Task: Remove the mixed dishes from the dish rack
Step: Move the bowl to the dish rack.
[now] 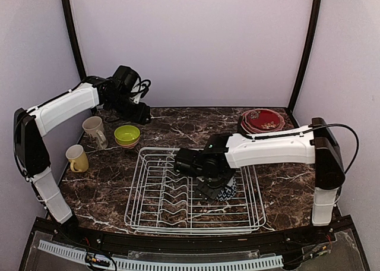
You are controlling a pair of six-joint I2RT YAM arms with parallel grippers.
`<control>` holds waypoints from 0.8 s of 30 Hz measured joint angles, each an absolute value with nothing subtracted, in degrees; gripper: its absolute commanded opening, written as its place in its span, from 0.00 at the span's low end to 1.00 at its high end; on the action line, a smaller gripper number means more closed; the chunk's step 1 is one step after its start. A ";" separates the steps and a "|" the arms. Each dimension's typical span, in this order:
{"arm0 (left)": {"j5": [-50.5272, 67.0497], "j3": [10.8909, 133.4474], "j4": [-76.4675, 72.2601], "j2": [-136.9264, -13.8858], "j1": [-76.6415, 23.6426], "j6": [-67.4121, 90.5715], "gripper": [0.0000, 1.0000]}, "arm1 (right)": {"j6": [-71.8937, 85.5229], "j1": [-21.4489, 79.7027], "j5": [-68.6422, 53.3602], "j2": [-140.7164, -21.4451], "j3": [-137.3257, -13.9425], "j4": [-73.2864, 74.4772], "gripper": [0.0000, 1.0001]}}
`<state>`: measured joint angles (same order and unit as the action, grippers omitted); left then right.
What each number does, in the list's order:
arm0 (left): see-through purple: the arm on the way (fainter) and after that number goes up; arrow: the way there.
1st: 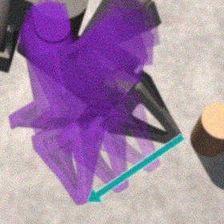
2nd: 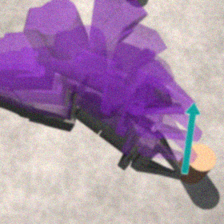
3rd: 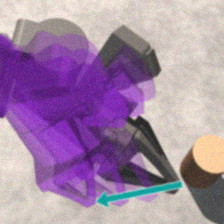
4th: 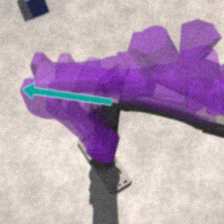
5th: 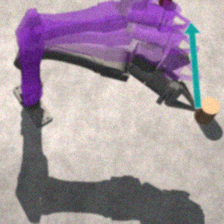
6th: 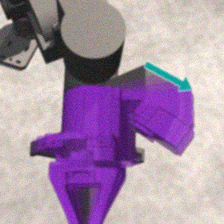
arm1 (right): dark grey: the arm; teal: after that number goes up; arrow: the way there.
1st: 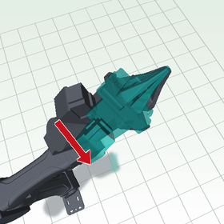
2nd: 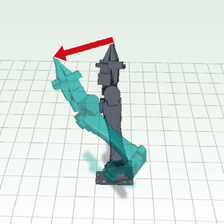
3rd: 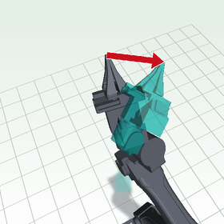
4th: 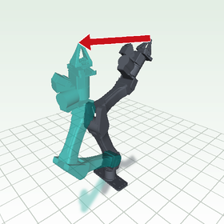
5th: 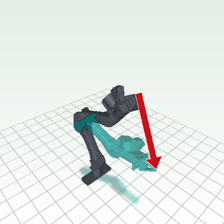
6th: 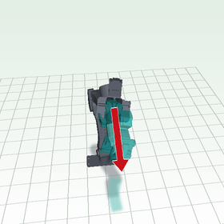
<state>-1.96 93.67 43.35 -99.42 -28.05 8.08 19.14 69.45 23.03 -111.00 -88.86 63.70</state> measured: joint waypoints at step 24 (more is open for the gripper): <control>-1.93 93.67 43.35 -100.49 -28.51 8.08 0.63 | 21.26 72.07 38.28 -119.42 -89.32 67.77 0.89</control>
<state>-1.93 93.67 43.35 -100.49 -28.51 8.08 21.26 72.07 38.28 -119.42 -89.32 67.77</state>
